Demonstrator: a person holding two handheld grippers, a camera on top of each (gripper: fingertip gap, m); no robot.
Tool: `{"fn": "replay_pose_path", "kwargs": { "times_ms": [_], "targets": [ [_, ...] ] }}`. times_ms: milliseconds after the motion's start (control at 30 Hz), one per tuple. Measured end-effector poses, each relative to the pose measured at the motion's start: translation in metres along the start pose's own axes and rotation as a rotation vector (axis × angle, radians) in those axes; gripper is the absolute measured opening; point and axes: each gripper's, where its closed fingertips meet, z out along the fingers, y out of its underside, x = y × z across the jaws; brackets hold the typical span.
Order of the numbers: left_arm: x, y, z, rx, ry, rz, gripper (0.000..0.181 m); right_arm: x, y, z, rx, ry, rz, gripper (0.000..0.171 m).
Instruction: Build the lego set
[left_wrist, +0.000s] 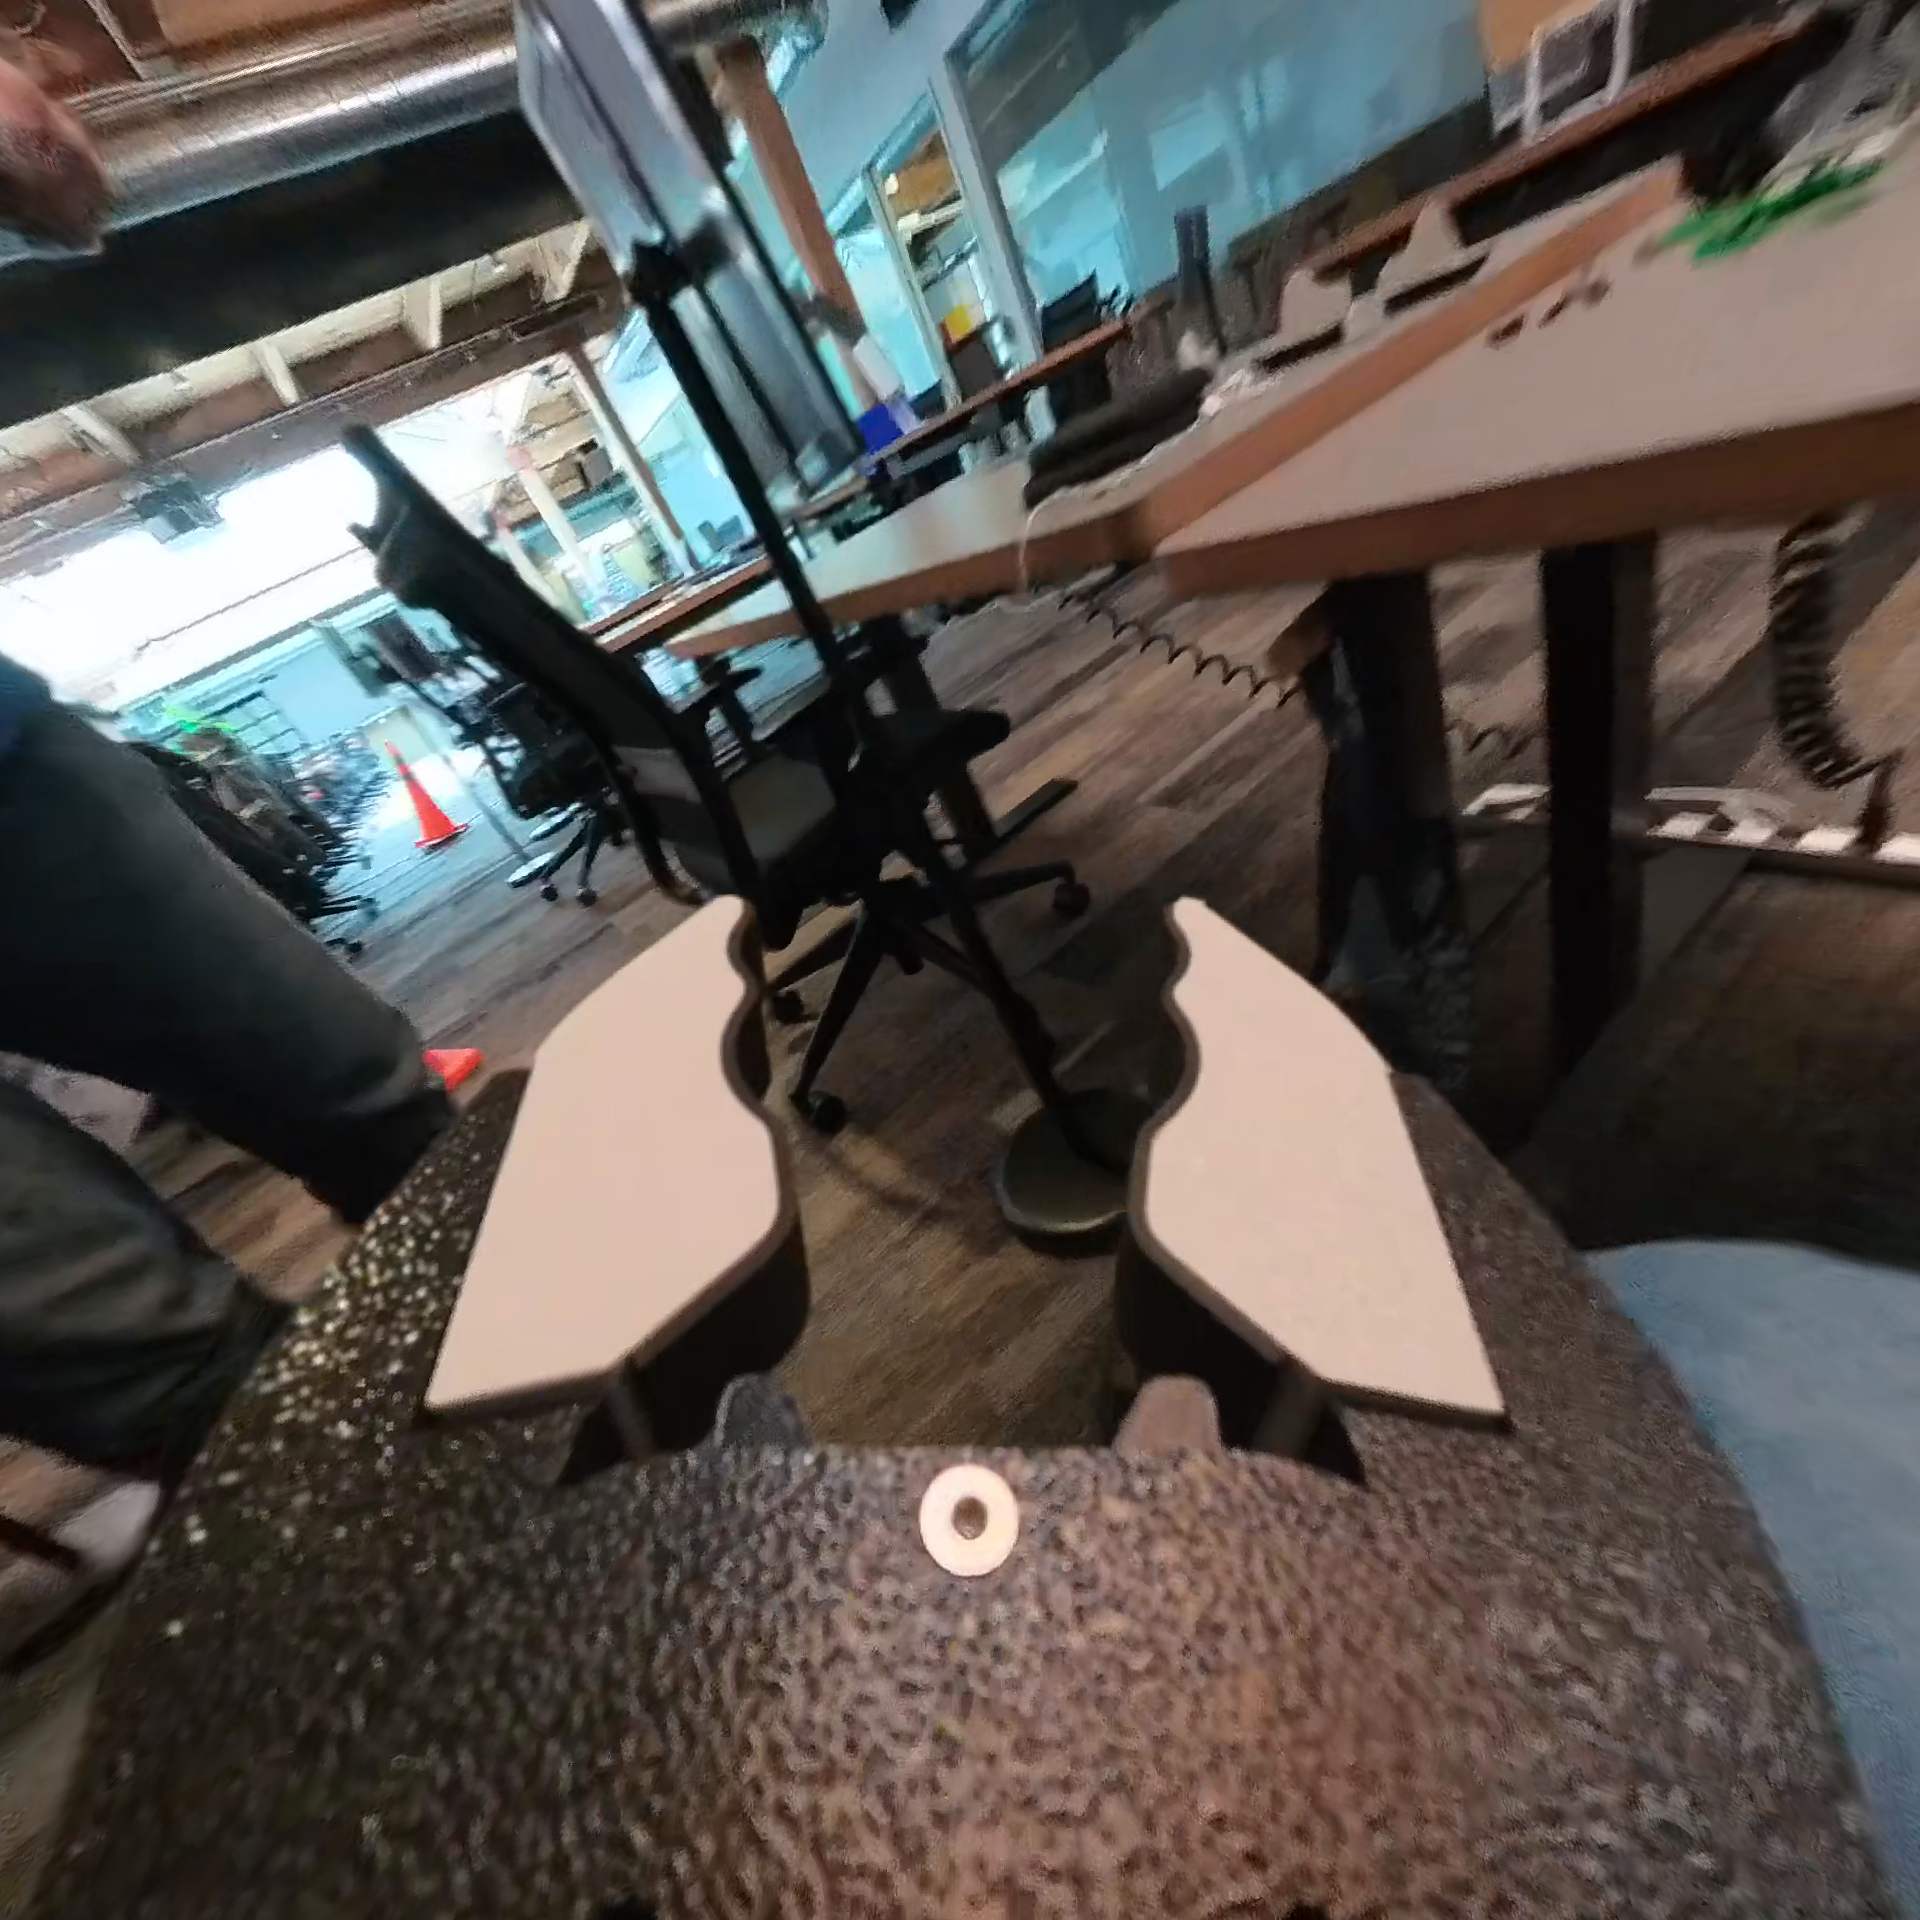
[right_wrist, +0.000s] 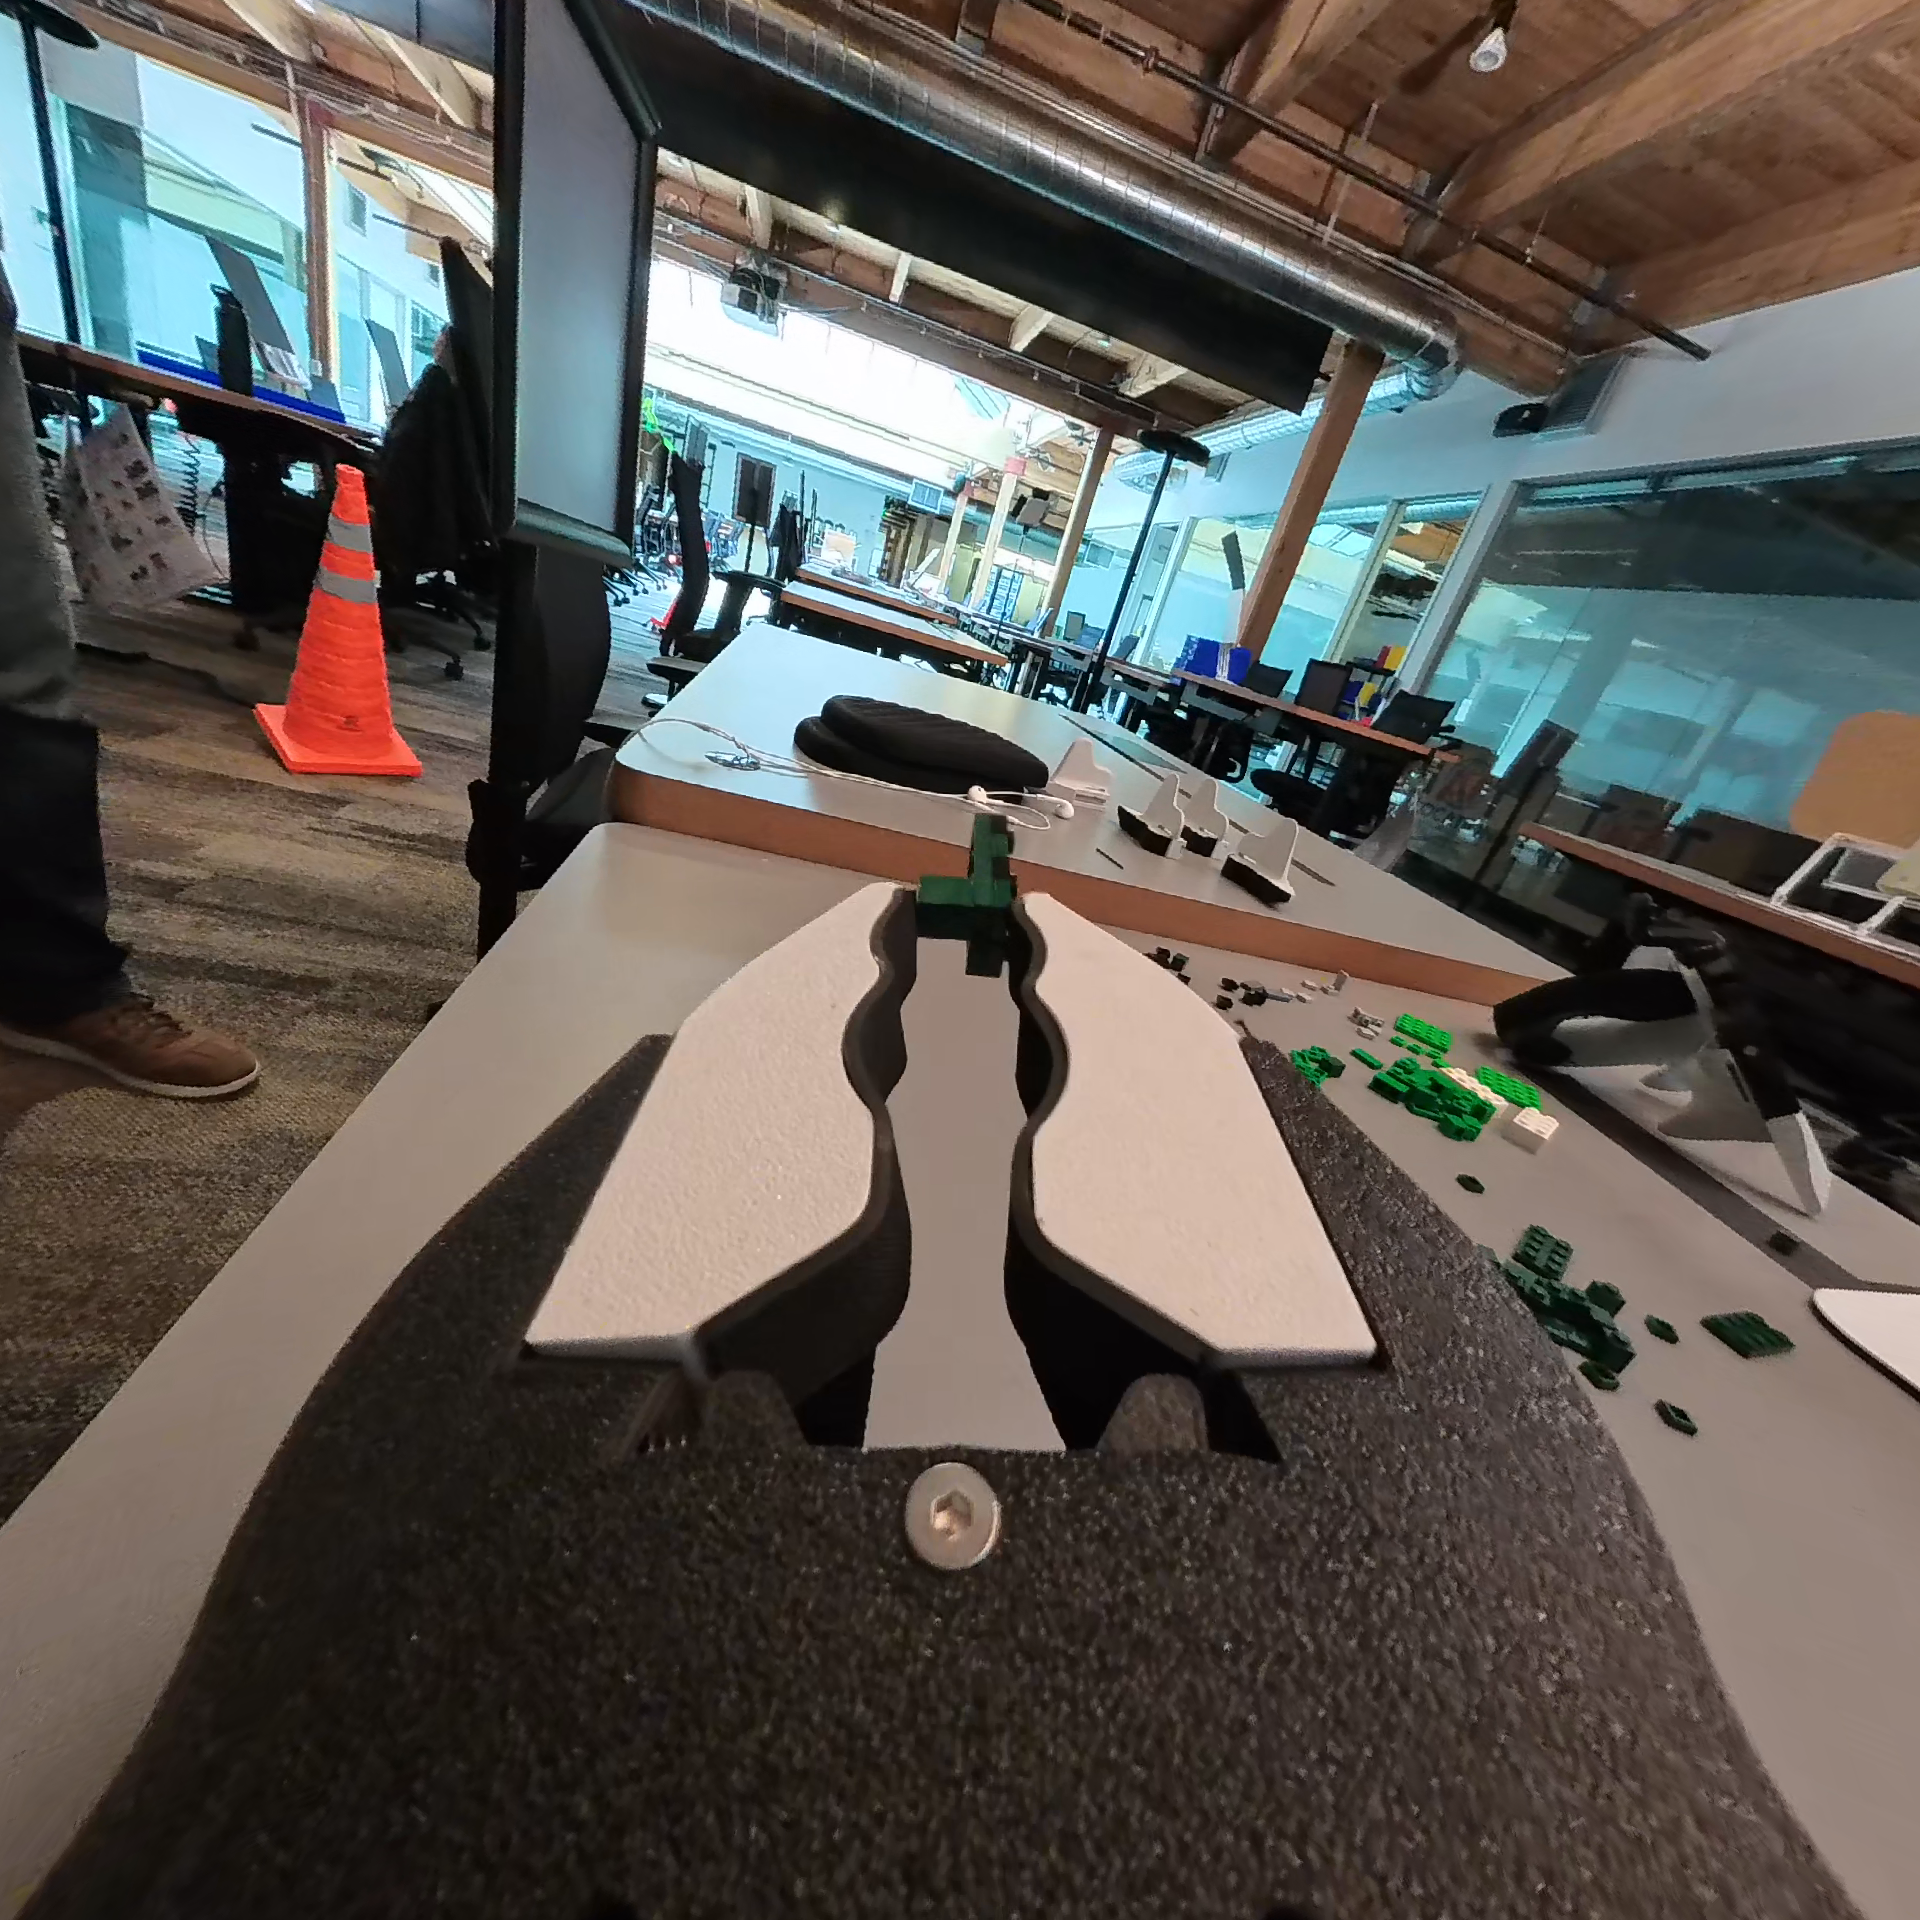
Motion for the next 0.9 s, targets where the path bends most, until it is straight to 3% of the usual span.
{"fn": "replay_pose_path", "kwargs": {
  "times_ms": [267,533,900],
  "targets": [
    [0.038,-0.063,-0.016,0.093,0.126,-0.11,0.063,0.005,0.0,0.001,0.007,0.02,0.033,0.016],
    [0.018,-0.119,-0.034,0.17,0.069,-0.153,0.061,0.006,0.0,0.005,0.018,0.013,0.043,0.016],
    [0.016,-0.121,-0.049,0.158,0.046,-0.172,0.06,0.007,-0.001,0.004,0.023,0.017,0.057,0.016]
  ]
}}
